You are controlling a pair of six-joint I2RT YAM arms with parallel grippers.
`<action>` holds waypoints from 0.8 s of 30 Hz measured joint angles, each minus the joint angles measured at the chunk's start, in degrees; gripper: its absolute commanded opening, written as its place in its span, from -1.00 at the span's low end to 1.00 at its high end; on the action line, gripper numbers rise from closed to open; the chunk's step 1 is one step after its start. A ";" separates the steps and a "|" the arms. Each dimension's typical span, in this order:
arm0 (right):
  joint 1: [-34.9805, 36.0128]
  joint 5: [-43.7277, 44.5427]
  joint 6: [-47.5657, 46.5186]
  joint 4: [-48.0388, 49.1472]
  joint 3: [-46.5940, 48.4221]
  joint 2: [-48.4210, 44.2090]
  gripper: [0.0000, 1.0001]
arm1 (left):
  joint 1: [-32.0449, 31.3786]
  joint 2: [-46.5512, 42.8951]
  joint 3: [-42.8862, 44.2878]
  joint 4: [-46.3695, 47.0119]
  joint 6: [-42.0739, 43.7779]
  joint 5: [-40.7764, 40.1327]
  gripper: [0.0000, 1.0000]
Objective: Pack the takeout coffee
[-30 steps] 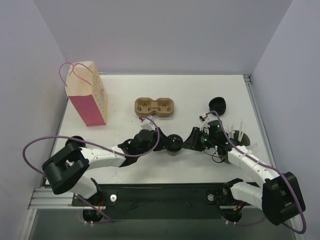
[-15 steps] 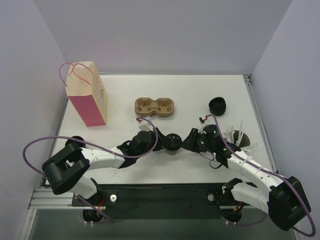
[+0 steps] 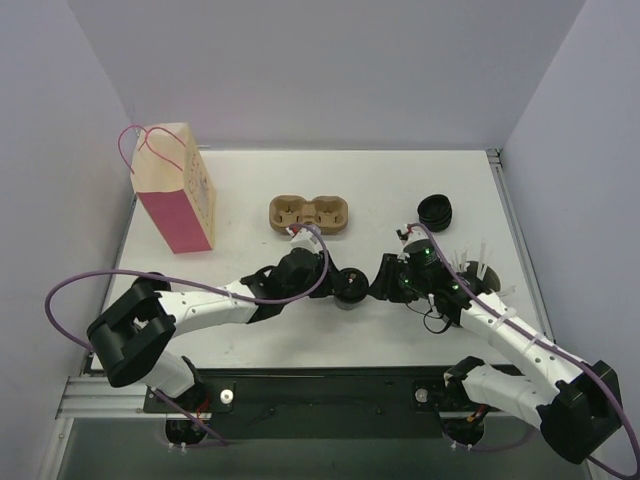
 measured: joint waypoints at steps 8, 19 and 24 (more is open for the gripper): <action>-0.07 0.55 -3.34 -4.31 2.36 -1.99 -0.27 | 1.33 -0.57 2.32 -5.46 3.15 4.22 0.19; -2.97 -4.72 -14.23 -7.08 11.34 0.83 -0.07 | 4.68 -2.54 3.30 -11.93 7.65 11.89 0.51; -5.90 -10.14 -18.88 -6.97 15.26 5.73 -0.03 | 5.70 -3.50 3.30 -12.98 9.09 15.23 0.61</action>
